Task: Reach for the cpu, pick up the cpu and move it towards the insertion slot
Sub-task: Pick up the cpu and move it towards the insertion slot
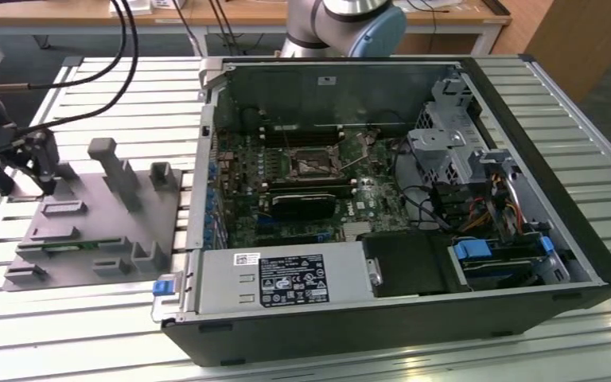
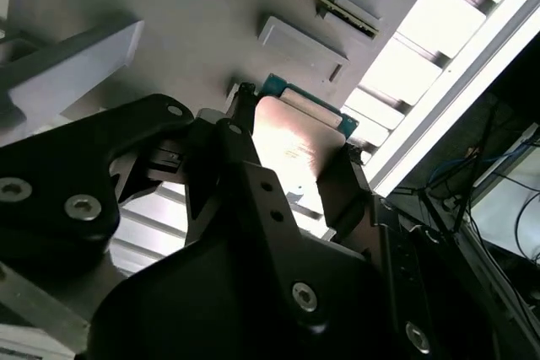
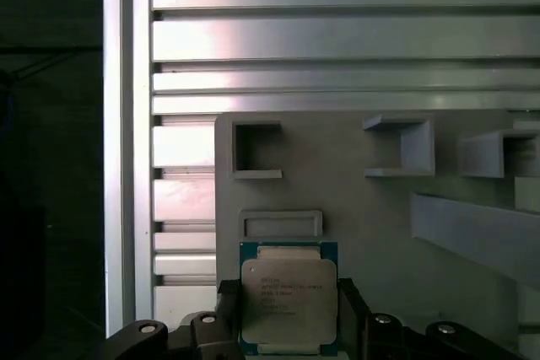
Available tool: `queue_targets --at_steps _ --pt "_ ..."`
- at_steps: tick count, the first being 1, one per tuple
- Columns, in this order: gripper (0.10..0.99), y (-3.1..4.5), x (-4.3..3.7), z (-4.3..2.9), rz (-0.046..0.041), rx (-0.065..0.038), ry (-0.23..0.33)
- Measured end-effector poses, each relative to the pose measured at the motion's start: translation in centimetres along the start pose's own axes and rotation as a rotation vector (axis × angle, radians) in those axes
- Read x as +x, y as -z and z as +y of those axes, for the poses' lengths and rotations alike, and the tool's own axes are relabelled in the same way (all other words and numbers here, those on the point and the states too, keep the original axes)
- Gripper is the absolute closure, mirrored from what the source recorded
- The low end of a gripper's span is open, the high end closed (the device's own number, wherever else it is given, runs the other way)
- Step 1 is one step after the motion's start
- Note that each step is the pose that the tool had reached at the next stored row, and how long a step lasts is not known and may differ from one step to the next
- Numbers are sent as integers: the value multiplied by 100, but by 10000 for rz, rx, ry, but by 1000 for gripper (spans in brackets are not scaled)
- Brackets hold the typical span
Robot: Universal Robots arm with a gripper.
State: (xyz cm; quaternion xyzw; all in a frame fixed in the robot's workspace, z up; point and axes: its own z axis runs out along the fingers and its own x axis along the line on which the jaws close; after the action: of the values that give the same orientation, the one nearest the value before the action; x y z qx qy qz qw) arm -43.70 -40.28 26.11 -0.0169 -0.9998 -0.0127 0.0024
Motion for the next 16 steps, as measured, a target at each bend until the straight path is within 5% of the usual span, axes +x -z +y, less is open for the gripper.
queue_targets --at_steps 16 --pt "541 467 2 15 -2 -1 -30"
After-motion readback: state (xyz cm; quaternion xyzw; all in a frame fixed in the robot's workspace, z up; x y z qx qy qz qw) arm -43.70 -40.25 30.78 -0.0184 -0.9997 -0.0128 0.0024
